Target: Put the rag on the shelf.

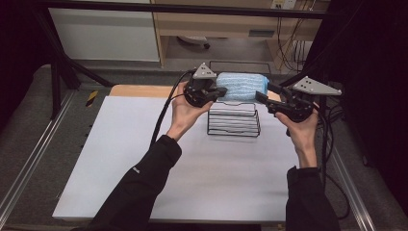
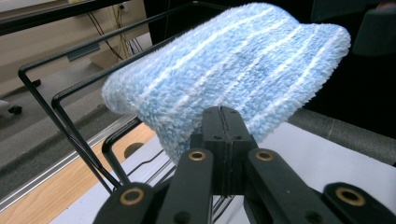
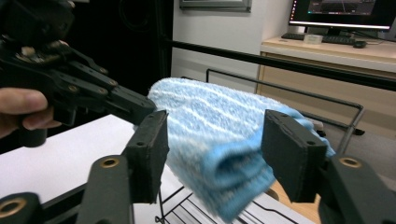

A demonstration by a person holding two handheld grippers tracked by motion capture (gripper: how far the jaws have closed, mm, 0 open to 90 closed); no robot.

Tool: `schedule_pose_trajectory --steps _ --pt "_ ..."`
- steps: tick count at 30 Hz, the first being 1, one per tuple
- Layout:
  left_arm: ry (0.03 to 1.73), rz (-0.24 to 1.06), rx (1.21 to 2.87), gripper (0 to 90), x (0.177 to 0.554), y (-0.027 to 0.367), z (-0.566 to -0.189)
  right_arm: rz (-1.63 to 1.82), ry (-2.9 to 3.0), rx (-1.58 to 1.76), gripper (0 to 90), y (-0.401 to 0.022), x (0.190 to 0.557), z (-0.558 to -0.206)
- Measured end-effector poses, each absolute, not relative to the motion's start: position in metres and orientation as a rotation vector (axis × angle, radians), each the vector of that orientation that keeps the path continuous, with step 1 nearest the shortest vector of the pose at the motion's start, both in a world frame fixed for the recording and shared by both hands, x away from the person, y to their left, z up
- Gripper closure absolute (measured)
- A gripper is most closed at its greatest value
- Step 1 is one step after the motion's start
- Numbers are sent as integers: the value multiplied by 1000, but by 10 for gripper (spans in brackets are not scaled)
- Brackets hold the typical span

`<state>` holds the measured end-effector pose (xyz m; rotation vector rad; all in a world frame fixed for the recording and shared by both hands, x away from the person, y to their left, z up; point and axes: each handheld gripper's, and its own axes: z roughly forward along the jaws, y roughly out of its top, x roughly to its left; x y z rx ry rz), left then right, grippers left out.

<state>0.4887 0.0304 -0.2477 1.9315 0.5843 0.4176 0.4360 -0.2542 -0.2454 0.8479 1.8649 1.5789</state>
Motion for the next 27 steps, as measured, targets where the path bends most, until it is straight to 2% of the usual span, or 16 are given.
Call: schedule_pose_trajectory --steps 3,7,12,22,27 --pt "582 423 1928 900 489 31 -251 1583 1880 847 526 -249 437 -242" --pt "584 425 1924 900 490 33 -255 1549 1923 909 730 -243 443 -245" --pt "596 413 1917 900 492 35 -263 1546 1963 981 870 -246 448 -258" --pt "606 421 1910 900 495 33 -273 1487 1933 1014 891 -247 456 -281" --pt "605 425 1913 900 497 31 -275 1471 1924 1011 872 -244 459 -284"
